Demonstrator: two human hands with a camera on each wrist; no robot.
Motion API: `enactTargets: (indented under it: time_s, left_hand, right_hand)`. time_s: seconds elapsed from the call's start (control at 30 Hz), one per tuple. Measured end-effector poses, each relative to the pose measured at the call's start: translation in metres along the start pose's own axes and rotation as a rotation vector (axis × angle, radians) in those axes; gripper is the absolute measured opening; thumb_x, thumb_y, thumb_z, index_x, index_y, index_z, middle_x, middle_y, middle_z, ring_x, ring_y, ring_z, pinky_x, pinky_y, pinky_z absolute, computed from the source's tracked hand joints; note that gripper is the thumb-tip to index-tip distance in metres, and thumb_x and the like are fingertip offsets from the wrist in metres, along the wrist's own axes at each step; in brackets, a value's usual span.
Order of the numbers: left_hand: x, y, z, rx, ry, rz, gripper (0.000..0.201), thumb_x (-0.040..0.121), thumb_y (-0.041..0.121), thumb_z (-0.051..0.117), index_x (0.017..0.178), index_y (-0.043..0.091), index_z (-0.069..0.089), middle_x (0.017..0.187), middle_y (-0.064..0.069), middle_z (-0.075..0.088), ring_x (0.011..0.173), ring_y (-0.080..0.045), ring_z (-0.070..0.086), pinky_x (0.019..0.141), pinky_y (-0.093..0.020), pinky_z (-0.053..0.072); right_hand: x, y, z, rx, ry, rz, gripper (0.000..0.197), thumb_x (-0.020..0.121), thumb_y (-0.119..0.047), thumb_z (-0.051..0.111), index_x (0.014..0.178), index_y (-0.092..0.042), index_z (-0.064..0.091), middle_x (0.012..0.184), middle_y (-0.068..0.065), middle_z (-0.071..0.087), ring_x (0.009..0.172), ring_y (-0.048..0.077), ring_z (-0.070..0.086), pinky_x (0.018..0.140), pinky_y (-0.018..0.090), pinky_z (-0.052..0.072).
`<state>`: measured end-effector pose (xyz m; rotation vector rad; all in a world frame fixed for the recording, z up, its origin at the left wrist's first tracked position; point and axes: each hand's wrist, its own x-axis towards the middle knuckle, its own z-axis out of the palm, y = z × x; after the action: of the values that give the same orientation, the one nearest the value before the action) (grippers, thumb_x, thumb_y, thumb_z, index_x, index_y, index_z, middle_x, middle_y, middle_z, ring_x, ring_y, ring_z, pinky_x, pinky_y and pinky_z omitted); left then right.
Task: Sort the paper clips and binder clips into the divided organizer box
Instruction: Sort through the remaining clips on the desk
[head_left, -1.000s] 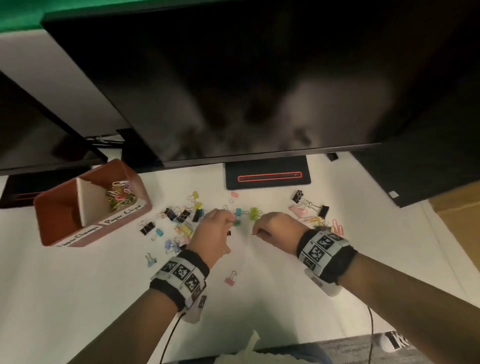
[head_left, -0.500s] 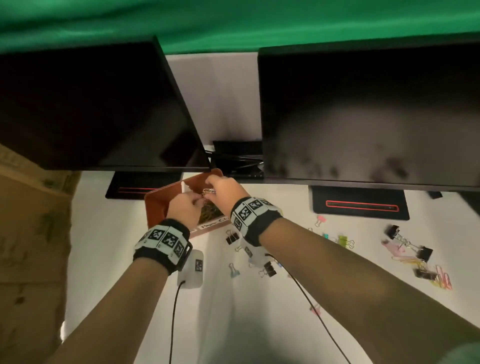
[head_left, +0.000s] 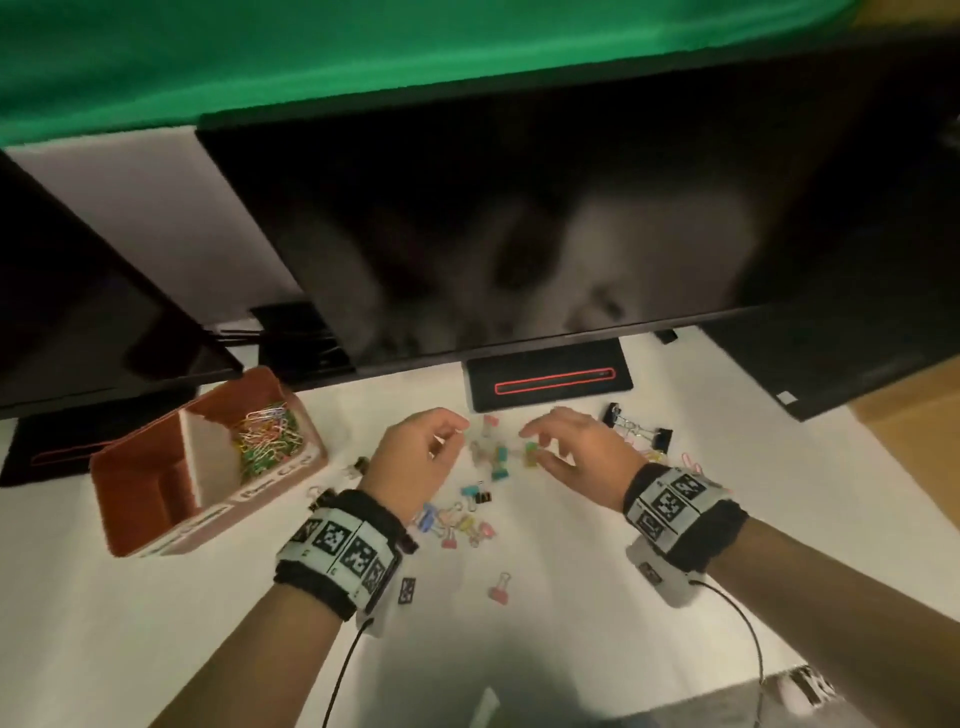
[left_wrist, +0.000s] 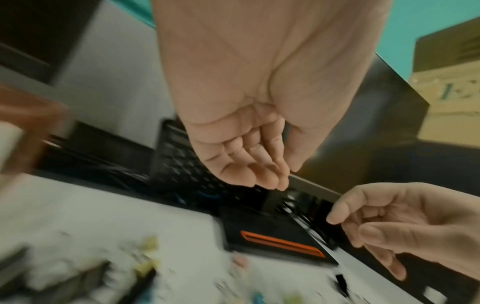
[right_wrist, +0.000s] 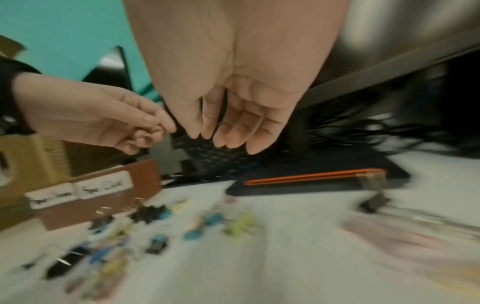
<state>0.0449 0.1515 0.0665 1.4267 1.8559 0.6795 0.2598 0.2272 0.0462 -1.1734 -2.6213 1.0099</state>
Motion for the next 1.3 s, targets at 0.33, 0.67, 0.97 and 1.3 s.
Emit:
enactTargets:
  time_s: [0.33,0.67,0.97,1.3]
  left_hand:
    - [0.049,0.077,0.164,0.164,-0.218,0.071,0.029,0.081,0.016,0.063,0.109,0.025,0.059,0.115,0.002,0.048,0.107,-0.014,0.050,0.101,-0.024,0.037]
    - [0.078,0.081,0.209,0.241,-0.121,-0.098,0.033,0.077,0.022,0.068,0.105,0.017,0.052,0.108,-0.005,0.052,0.102,-0.023,0.050,0.089,-0.033,0.045]
    - [0.070,0.068,0.182,0.249,0.019,-0.121,0.025,0.083,0.017,0.062,0.108,0.017,0.055,0.116,-0.004,0.048,0.106,-0.022,0.050,0.088,-0.027,0.044]
    - [0.073,0.085,0.216,0.469,-0.212,0.135,0.042,0.083,0.035,0.062,0.119,0.016,0.055,0.121,-0.001,0.051,0.111,-0.021,0.050,0.098,-0.035,0.042]
  right_hand:
    - [-0.094,0.158,-0.057,-0.060,-0.034,0.525,0.045,0.084,-0.028,0.062,0.125,-0.031,0.043,0.126,0.001,0.044,0.109,0.025,0.051,0.093,0.039,0.048]
    - [-0.082,0.166,-0.032,-0.003,-0.105,0.522,0.062,0.071,-0.036,0.075,0.125,-0.022,0.046,0.121,0.004,0.044,0.107,0.026,0.049,0.091,0.037,0.047]
    - [-0.064,0.171,-0.033,0.073,-0.148,0.473,0.029,0.082,-0.012,0.064,0.111,-0.011,0.061,0.108,0.013,0.065,0.100,0.028,0.060,0.085,0.027,0.042]
    - [-0.067,0.179,-0.042,0.125,-0.140,0.403,0.035,0.075,0.001,0.067,0.109,-0.009,0.063,0.103,0.010,0.056,0.080,0.020,0.054,0.075,0.018,0.039]
